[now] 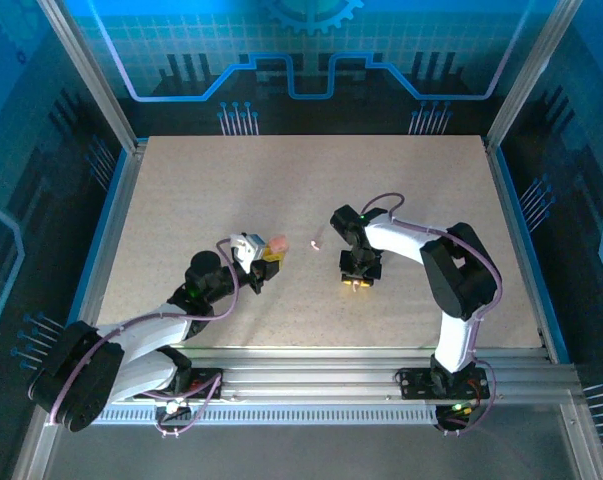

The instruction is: Insert the wireless bluetooth earbuds into the charging case

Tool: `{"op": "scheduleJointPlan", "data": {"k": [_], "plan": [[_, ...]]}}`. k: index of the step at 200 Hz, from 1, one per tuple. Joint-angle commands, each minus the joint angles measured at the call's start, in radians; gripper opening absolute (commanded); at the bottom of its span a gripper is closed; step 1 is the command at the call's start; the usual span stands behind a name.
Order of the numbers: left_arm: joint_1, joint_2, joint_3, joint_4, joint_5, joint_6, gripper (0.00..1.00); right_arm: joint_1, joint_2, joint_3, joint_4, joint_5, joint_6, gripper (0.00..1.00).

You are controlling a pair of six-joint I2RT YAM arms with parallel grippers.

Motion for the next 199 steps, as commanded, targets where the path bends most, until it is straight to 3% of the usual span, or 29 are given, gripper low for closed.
{"op": "scheduleJointPlan", "data": {"k": [1,107,161,199], "plan": [[-0.003,-0.010,0.037,-0.007,0.000,0.019,0.19,-0.020,0.022,0.001,0.002,0.005,0.000,0.31],[-0.003,0.032,0.055,-0.002,0.028,0.006,0.19,-0.028,0.009,-0.022,0.026,0.022,-0.009,0.21],[-0.003,0.060,0.050,0.007,0.025,0.020,0.18,-0.028,-0.106,-0.071,0.066,0.057,0.020,0.20],[-0.004,0.160,0.049,0.108,0.055,-0.005,0.17,-0.021,-0.234,-0.144,0.149,0.101,0.051,0.19]]}}
